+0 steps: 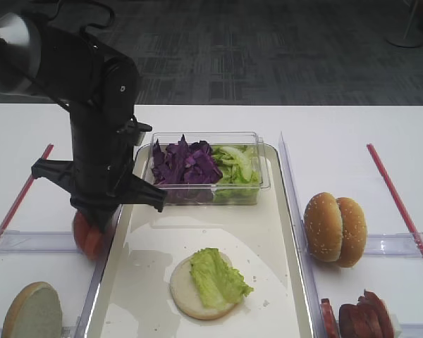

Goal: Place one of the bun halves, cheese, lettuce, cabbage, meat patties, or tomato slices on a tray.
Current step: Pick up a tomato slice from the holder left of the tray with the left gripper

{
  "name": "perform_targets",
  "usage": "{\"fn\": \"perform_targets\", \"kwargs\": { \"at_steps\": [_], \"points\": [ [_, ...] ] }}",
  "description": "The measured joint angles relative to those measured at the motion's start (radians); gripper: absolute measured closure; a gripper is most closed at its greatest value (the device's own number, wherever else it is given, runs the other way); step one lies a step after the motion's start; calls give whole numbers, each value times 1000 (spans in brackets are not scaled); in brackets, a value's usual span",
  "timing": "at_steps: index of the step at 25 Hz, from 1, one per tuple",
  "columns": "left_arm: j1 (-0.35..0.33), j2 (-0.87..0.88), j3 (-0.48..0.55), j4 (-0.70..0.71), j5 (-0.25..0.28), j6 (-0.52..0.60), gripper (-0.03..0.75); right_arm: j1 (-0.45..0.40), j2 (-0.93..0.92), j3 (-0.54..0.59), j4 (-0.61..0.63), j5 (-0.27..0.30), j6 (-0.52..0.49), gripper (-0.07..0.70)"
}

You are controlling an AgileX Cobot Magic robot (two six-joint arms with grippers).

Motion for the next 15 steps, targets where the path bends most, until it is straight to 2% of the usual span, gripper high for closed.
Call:
{"fn": "perform_targets", "kwargs": {
  "at_steps": [15],
  "points": [
    [0,-103,0,26,20,4,678,0,0,0,0,0,0,153]
  ]
}}
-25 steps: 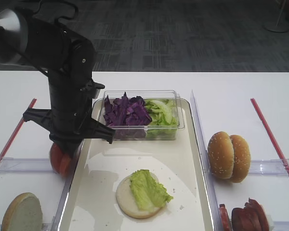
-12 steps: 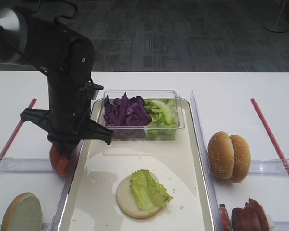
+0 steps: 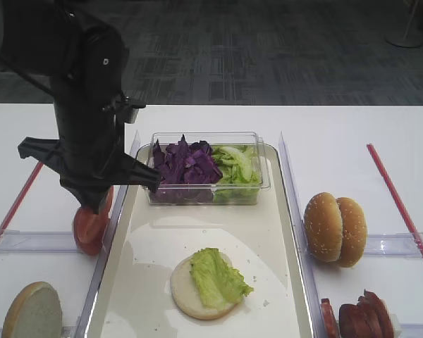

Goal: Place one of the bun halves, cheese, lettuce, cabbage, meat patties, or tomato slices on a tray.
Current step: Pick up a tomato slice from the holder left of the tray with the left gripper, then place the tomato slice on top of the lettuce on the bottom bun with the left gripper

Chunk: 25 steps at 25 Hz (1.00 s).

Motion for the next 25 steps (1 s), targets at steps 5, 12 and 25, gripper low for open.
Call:
{"fn": "perform_targets", "kwargs": {
  "at_steps": [5,12,25],
  "points": [
    [0,-34,0,2,7,4,678,0,0,0,0,0,0,153],
    [0,-76,0,2,16,6,678,0,0,0,0,0,0,153],
    [0,-258,221,-73,-63,-14,680,0,0,0,0,0,0,153]
  ]
}}
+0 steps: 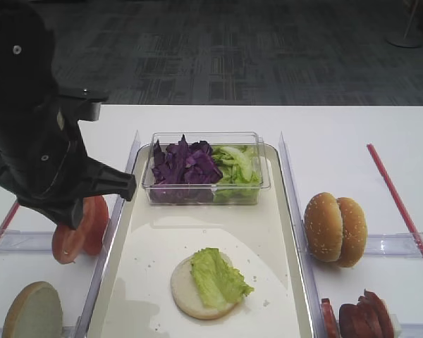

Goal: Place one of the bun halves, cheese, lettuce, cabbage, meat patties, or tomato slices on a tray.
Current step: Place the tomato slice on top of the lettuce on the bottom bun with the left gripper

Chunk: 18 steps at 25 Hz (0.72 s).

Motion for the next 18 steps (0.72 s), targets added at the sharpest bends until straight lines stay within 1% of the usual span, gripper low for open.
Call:
{"fn": "perform_targets", "kwargs": {
  "at_steps": [4,5,7,10,11,14,15,18],
  "points": [
    [0,-24,29,-79,-59,13,680,0,0,0,0,0,0,153],
    [0,-25,43,-132,-98,37,680,0,0,0,0,0,0,153],
    [0,-25,63,-194,-142,80,680,0,0,0,0,0,0,153],
    [0,-25,92,-315,-193,173,680,0,0,0,0,0,0,153],
    [0,-25,107,-376,-217,226,680,0,0,0,0,0,0,153],
    [0,-25,111,-470,-241,307,681,0,0,0,0,0,0,153],
    [0,-25,111,-470,-241,307,681,0,0,0,0,0,0,153],
    [0,-25,112,-569,-259,391,681,0,0,0,0,0,0,153]
  ]
}}
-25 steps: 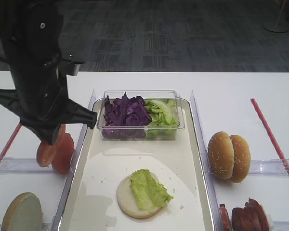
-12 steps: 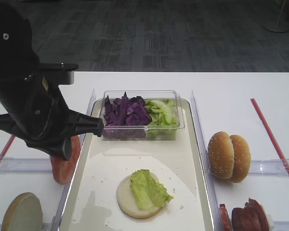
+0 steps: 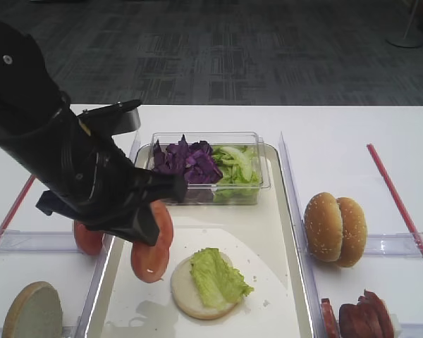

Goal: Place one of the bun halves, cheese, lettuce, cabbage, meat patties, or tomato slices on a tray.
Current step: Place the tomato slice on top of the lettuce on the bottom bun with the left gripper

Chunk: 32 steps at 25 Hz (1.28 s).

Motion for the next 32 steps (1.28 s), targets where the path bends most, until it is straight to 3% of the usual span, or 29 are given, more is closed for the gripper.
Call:
{"fn": "perform_targets", "kwargs": {
  "at_steps": [8,14,18,19,20,22,26,32],
  "points": [
    [0,0,2,-124,-32,101,681,0,0,0,-2,-2,0,153],
    [0,-8,112,-318,-127,241,681,0,0,0,-2,-2,0,153],
    [0,-11,188,-575,-156,481,681,0,0,0,-2,-2,0,153],
    [2,-11,218,-715,-164,607,681,0,0,0,-2,-2,0,153],
    [2,-11,218,-715,-164,607,681,0,0,0,-2,-2,0,153],
    [14,-11,255,-833,-164,713,681,0,0,0,-2,-2,0,153],
    [64,20,293,-1023,-93,914,681,0,0,0,-2,-2,0,153],
    [106,126,308,-1161,28,1044,681,0,0,0,-2,-2,0,153]
  ]
}}
